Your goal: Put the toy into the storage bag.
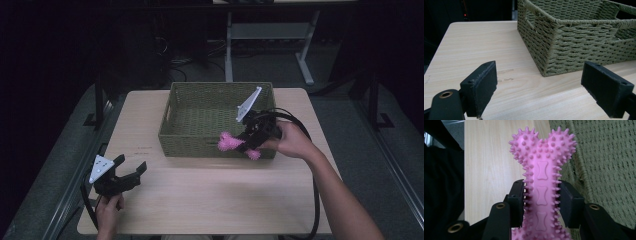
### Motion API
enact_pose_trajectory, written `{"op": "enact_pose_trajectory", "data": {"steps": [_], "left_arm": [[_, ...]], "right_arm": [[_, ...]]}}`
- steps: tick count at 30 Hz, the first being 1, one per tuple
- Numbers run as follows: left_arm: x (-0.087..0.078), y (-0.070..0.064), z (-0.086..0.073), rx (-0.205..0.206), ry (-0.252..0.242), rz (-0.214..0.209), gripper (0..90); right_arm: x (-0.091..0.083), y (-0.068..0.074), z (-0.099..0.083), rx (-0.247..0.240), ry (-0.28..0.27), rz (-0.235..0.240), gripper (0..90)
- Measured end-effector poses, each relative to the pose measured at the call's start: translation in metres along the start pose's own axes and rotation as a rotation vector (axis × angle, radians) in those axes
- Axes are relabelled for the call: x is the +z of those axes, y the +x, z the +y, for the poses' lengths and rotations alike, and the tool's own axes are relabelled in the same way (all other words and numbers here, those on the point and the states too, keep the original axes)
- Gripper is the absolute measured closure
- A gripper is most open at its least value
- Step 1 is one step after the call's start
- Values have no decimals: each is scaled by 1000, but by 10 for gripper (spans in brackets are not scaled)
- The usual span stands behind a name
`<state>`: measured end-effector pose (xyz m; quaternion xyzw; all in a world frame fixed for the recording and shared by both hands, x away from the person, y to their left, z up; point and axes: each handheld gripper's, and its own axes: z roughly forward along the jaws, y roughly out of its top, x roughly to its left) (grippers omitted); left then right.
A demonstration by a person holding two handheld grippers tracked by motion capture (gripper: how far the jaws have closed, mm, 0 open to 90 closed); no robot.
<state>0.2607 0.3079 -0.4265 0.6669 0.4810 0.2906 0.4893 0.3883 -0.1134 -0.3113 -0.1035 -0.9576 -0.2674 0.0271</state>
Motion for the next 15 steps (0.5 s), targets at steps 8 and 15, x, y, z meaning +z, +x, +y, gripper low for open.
{"op": "enact_pose_trajectory", "data": {"steps": [8,15], "left_arm": [[0,0,0,0,0,0,130],[0,0,0,0,-2,-1,130]], "right_arm": [[-4,-6,4,-3,3,-9,582],[-7,-11,9,-12,14,-20,583]]}}
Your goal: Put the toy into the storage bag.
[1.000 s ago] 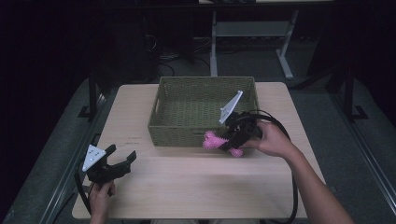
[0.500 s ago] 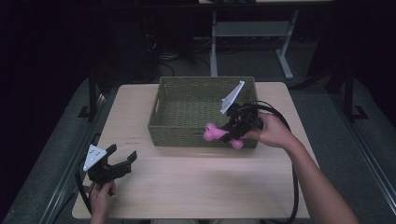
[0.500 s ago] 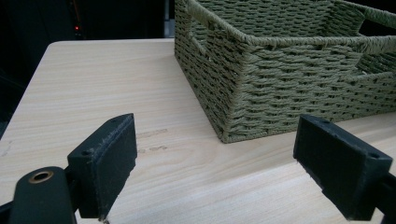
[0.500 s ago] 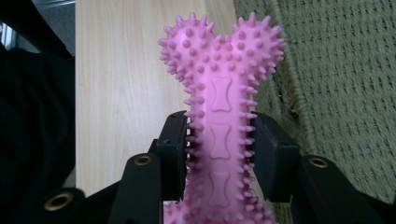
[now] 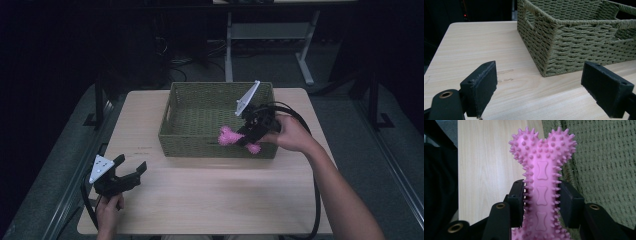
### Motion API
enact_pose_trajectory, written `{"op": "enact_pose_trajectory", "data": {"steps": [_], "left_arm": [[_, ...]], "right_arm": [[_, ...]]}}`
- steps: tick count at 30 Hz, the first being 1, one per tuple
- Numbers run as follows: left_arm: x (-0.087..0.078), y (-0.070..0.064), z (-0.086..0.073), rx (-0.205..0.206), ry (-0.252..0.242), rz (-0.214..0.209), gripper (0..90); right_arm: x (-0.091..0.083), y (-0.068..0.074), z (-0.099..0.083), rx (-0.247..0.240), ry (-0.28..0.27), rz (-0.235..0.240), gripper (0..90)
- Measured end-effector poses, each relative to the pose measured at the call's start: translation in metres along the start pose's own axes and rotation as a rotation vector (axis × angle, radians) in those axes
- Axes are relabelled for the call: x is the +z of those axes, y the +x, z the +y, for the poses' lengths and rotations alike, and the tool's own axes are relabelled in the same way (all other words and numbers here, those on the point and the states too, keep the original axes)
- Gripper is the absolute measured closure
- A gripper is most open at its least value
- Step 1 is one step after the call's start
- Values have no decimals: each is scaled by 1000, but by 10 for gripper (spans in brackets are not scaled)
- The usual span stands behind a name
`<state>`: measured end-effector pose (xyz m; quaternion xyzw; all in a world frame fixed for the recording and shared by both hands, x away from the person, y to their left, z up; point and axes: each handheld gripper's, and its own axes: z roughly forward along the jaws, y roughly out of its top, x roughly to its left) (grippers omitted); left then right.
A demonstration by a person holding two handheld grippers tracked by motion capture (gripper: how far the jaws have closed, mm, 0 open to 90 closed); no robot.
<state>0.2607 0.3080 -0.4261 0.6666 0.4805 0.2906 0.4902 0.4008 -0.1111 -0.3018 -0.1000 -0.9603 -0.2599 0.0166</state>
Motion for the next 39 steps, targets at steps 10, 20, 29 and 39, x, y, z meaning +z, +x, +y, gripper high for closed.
{"op": "enact_pose_trajectory", "data": {"steps": [10,20,29,39], "left_arm": [[-1,1,-1,-6,-3,4,130],[-2,2,-1,-10,-6,8,130],[-2,1,-1,-7,-4,9,130],[-3,2,-2,-4,-3,10,130]], "right_arm": [[-1,-14,12,6,9,6,582],[-1,-30,21,11,15,1,582],[4,-47,21,32,34,-2,582],[7,-64,14,63,32,-7,582]]}}
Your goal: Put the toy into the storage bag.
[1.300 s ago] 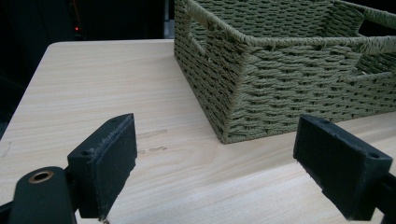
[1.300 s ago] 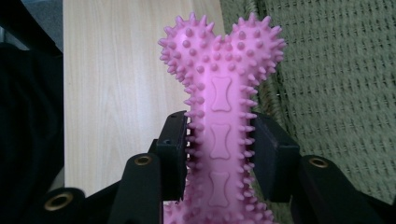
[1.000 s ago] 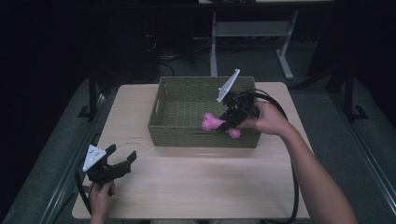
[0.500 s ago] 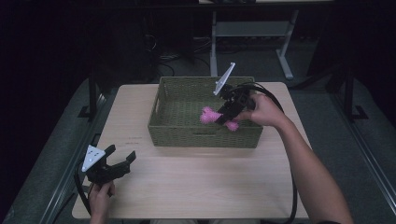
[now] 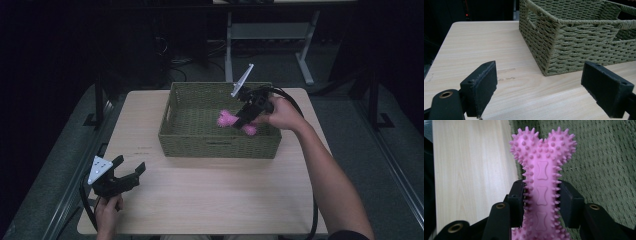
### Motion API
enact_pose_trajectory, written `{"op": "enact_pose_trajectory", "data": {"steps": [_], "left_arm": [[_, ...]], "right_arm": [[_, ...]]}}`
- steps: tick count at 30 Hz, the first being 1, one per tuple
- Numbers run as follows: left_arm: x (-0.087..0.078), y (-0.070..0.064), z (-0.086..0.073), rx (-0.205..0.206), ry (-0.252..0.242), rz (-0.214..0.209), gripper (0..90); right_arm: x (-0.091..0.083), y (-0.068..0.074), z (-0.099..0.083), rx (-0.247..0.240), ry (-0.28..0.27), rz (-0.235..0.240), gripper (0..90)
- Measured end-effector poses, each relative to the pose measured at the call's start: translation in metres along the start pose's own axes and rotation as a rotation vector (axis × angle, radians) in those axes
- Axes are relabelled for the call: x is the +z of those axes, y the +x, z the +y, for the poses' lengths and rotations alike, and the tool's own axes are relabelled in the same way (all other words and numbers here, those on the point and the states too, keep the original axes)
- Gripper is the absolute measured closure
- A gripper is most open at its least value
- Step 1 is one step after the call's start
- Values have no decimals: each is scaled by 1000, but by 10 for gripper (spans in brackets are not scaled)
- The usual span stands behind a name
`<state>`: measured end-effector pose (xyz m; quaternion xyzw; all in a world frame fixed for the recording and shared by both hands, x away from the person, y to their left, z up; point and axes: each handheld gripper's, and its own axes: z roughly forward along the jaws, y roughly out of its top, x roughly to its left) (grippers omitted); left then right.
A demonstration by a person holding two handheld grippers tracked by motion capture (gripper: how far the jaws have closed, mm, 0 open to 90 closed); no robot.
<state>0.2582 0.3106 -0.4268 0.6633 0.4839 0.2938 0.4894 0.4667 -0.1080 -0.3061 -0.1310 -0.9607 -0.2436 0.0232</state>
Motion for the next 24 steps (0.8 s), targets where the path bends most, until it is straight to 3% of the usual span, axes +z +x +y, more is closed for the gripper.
{"op": "enact_pose_trajectory", "data": {"steps": [10,24], "left_arm": [[2,-1,0,0,5,-4,130],[3,-2,0,4,7,-4,130]], "right_arm": [[6,-17,-6,45,1,4,582],[33,-31,-7,63,48,26,581]]}}
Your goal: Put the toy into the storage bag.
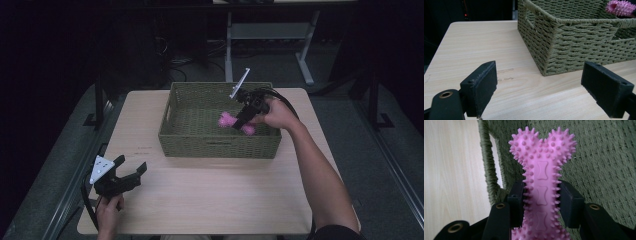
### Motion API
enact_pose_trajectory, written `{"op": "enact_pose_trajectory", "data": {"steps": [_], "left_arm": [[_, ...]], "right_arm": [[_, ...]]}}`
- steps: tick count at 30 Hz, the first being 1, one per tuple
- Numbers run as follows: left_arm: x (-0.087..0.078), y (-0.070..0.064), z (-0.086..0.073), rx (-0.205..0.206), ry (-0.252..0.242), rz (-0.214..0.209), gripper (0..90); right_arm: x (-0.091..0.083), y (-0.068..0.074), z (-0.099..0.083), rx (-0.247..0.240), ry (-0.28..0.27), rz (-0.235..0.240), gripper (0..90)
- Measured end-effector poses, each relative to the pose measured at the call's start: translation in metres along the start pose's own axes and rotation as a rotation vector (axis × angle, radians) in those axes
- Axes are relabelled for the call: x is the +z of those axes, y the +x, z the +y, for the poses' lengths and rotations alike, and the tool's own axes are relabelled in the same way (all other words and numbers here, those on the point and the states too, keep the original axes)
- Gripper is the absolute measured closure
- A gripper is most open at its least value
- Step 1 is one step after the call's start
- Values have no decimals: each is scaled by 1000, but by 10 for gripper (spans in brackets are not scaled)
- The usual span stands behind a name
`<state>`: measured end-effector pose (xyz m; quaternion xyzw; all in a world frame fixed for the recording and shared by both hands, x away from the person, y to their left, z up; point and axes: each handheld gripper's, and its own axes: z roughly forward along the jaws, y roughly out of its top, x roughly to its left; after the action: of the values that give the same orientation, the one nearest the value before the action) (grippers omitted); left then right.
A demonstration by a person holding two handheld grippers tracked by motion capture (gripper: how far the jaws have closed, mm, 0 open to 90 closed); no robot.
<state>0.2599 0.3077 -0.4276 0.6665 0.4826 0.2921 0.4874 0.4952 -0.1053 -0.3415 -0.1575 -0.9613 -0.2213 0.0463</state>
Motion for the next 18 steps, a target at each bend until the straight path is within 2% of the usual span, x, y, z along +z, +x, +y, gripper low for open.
{"op": "enact_pose_trajectory", "data": {"steps": [7,18], "left_arm": [[1,-1,0,2,-3,-4,130],[-1,1,1,-4,-15,3,130]], "right_arm": [[9,-2,0,1,27,4,581],[21,-5,-2,26,32,28,581]]}}
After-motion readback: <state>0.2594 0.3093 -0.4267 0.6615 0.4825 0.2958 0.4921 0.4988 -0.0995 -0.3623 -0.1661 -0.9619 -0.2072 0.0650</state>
